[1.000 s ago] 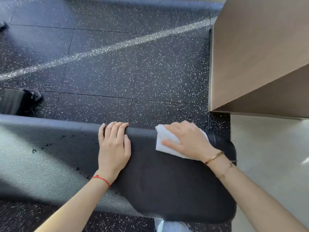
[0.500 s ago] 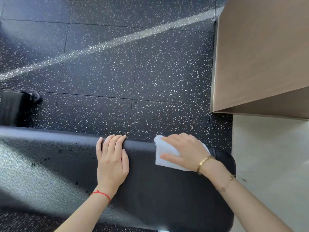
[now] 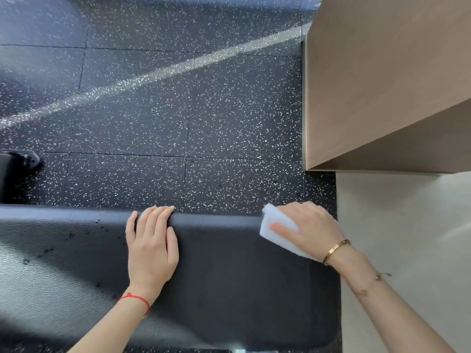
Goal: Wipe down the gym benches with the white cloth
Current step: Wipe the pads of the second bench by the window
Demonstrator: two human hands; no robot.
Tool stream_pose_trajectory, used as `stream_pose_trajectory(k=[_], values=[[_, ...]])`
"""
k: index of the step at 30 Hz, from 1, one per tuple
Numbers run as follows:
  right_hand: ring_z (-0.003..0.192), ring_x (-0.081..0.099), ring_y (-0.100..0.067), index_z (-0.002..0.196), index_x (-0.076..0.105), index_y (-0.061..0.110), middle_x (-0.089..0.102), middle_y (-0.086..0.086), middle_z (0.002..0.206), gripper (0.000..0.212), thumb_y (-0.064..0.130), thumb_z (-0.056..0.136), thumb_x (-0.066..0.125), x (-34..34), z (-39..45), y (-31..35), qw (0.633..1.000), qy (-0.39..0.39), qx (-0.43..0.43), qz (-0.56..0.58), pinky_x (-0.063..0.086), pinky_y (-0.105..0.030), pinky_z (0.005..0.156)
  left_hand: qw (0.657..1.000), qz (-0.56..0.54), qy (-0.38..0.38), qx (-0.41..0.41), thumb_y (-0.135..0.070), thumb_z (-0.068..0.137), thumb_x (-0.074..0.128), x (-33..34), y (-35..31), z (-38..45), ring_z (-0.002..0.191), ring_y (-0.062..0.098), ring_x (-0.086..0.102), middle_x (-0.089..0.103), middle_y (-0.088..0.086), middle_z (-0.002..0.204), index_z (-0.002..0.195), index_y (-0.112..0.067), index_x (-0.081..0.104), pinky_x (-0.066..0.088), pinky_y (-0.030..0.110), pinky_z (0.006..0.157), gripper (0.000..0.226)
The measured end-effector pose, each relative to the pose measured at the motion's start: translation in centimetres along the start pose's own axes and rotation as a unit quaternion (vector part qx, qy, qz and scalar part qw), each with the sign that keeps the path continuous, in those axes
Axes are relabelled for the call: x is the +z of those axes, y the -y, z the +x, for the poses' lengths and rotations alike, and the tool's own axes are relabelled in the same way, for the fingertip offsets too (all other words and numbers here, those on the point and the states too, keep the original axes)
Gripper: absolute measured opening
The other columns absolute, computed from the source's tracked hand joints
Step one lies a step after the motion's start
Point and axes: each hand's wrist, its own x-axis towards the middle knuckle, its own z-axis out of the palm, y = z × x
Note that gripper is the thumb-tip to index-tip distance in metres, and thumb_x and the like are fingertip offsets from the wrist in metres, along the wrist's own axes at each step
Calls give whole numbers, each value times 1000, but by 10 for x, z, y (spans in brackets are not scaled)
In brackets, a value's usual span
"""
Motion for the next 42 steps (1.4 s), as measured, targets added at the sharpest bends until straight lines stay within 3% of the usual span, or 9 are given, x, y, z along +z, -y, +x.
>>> stream_pose_trajectory(k=[3, 6, 11, 18, 26, 32, 37, 40, 42], values=[[99, 58, -26, 114, 66, 35, 67, 10, 103, 56, 65, 89, 27, 11, -7, 20, 993, -116, 28, -6, 44, -40, 86, 1000, 5, -5, -4, -21, 94, 35, 1, -1, 0, 127, 28, 49, 60, 5, 129, 131, -11, 56, 23, 51, 119, 43], [117, 52, -31, 132, 59, 32, 61, 7, 127, 48, 56, 95, 40, 30, -21, 46, 978, -206, -19, 1, 39, -44, 101, 1000, 9, -8, -2, -22, 94, 35, 1, -2, 0, 126, 28, 49, 60, 6, 128, 129, -12, 56, 23, 50, 120, 42], [151, 7, -36, 157, 17, 34, 14, 7, 165, 65, 60, 99, 29, 75, -63, 57, 969, -206, -130, -48, 7, -52, 123, 999, 22, -14, 29, -22, 97, 33, -4, -1, -4, 138, 27, 43, 56, 7, 140, 138, -9, 51, 12, 51, 123, 47], [151, 1, -33, 155, 15, 42, 16, 9, 164, 63, 63, 96, 26, 51, -10, 83, 974, -203, -57, -78, -2, -50, 121, 993, -11, -66, 94, -23, 99, 34, -12, 0, -33, 149, 22, 27, 41, 4, 155, 148, -12, 40, 10, 47, 125, 50], [152, 3, -37, 155, 20, 39, 16, 6, 165, 64, 64, 96, 28, 139, -90, 126, 939, -271, -185, -105, 4, -58, 121, 990, -44, -82, 102, -27, 98, 33, 6, 20, -106, 150, 21, 23, 35, 3, 158, 150, -13, 38, 9, 47, 125, 54], [151, -7, -32, 155, 5, 45, 2, 9, 166, 72, 70, 88, 12, 132, -96, 121, 957, -269, -59, -96, -3, -51, 122, 990, -55, -106, 78, -31, 99, 32, 13, 26, -129, 149, 20, 25, 38, 2, 157, 147, -17, 43, 10, 49, 125, 52], [150, 10, -38, 155, 17, 41, 15, 6, 165, 71, 65, 92, 38, 177, -109, 167, 924, -322, -158, -136, 12, -55, 120, 991, -46, -104, 65, -24, 101, 40, 15, 29, -135, 148, 19, 27, 39, 1, 156, 147, -18, 44, 14, 48, 123, 46], [145, 30, -38, 151, 37, 33, 35, -2, 158, 71, 51, 87, 62, 208, -129, 144, 869, -428, -173, -179, 21, -53, 120, 990, -40, -114, 71, -24, 101, 40, 16, 32, -136, 148, 19, 28, 40, 1, 156, 146, -19, 45, 15, 46, 123, 46], [143, 32, -36, 150, 40, 32, 41, -3, 154, 64, 48, 90, 56, 217, -137, 118, 833, -478, -143, -238, 19, -48, 119, 990, -43, -118, 70, -25, 100, 40, 16, 32, -137, 148, 18, 28, 40, 0, 156, 146, -20, 45, 14, 45, 123, 47]])
